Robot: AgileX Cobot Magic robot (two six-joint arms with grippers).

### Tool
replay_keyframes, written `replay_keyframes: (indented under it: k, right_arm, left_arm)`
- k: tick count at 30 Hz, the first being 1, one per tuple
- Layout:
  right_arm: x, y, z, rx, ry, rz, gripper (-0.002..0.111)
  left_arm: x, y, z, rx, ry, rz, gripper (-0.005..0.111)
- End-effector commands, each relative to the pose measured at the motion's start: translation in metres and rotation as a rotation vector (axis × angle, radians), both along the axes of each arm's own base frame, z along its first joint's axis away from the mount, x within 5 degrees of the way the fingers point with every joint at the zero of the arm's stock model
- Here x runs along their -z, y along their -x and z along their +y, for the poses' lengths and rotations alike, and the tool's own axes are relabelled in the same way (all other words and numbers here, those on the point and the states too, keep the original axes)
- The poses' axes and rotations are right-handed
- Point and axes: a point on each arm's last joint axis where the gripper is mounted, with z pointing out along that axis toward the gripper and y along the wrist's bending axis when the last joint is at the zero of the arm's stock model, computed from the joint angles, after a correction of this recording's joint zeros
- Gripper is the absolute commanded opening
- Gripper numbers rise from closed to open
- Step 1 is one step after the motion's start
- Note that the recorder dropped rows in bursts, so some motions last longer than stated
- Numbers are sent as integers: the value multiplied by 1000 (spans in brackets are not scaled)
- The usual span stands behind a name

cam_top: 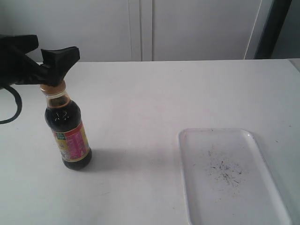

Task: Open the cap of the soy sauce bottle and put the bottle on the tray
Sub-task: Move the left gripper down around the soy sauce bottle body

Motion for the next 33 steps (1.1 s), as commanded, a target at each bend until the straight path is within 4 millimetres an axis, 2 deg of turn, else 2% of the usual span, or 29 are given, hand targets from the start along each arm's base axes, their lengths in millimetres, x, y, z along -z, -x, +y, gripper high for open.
replay_keyframes:
  k: [1, 5, 16, 23, 33]
  right_arm:
    - [-1, 0, 0, 2, 13, -18, 0]
    - [-1, 0, 0, 2, 16, -19, 0]
    - [-1, 0, 0, 2, 16, -19, 0]
    - [-1, 0, 0, 2, 16, -19, 0]
    - [-1, 0, 0, 2, 16, -19, 0]
  left_arm:
    - [2, -5, -4, 14, 1, -1, 101]
    - [7, -8, -6, 34, -31, 6, 106]
    - [27, -15, -4, -8, -94, 115, 105]
    - [43, -6, -3, 17, -115, 134, 105]
    - [78, -21, -11, 63, -132, 188, 105]
